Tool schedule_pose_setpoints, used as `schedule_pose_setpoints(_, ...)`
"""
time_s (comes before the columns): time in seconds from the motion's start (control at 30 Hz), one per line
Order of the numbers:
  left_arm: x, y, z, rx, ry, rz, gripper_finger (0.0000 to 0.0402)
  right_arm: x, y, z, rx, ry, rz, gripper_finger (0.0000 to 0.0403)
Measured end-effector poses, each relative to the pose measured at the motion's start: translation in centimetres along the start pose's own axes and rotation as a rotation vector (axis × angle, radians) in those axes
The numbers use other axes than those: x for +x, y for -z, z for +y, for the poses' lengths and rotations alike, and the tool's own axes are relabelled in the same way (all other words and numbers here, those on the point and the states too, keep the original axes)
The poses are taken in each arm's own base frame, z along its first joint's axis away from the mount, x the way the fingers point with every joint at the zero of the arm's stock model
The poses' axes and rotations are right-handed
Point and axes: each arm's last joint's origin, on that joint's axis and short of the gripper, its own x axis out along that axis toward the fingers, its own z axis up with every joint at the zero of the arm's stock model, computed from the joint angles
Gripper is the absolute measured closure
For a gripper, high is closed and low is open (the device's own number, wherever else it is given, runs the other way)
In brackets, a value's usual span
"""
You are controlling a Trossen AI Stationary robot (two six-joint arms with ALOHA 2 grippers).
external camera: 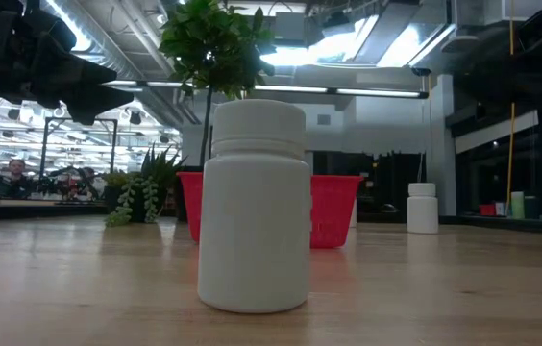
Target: Pick and place pill bottles into a basket
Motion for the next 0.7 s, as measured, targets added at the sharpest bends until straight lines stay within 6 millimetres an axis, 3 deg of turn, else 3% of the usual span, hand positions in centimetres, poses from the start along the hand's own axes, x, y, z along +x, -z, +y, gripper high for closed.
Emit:
schedule_pose_setpoints(0.33, 0.0, 0.0, 0.0, 0.011, 0.0, 0.0, 0.0135, 0.0, 0.0, 0.0, 0.0, 0.0, 0.0, 0.024)
schedule_pose_setpoints(0.7, -0.09, -0.87, 0.43, 0.364, -0.191, -0.066, 0.0135, -0.02, -0.52, -0.16, -0.179, 0.059, -0.05, 0.024)
